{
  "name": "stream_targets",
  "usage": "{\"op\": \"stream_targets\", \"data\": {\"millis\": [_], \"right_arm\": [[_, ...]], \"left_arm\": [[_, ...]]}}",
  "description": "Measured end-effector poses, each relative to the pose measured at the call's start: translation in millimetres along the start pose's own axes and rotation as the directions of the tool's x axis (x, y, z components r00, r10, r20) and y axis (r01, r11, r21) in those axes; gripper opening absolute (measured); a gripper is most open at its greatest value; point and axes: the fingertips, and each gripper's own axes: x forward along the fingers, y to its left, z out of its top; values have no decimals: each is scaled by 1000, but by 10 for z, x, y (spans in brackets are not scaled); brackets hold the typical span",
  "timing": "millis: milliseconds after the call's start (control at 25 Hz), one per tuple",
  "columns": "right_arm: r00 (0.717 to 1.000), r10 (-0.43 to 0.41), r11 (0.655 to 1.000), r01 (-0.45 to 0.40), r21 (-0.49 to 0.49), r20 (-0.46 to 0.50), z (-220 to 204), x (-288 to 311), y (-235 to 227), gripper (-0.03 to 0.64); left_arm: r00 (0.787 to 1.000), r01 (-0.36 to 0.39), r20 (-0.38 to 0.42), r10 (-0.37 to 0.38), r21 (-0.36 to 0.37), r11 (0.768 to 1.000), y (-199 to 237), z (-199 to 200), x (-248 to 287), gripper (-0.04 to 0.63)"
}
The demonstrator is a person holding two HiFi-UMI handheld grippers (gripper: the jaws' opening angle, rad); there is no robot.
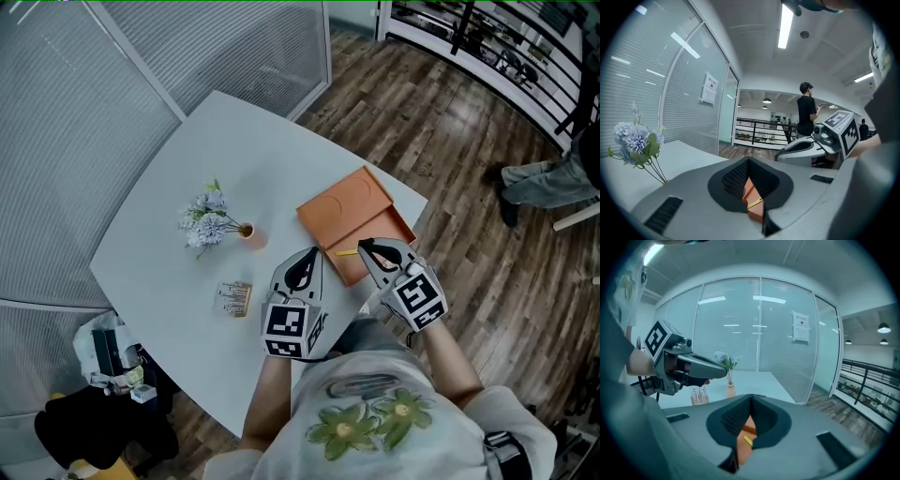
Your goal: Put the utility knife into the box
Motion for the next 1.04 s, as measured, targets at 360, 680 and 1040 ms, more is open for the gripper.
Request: {"op": "stream_targets", "data": {"millis": [360,680,1040], "right_arm": [[999,-35,999,35,-4,5,8,-168,104,3],[998,-62,998,62,-7,5,22,-241,159,3],[997,-80,997,80,-3,-1,-36,-292,195,3]], "left_arm": [[999,52,0,-52,19,998,-186,-3,-52,0],[997,76,-3,-76,25,997,-240,-17,-107,0],[996,91,-12,-91,34,995,-295,-59,-133,0]]}}
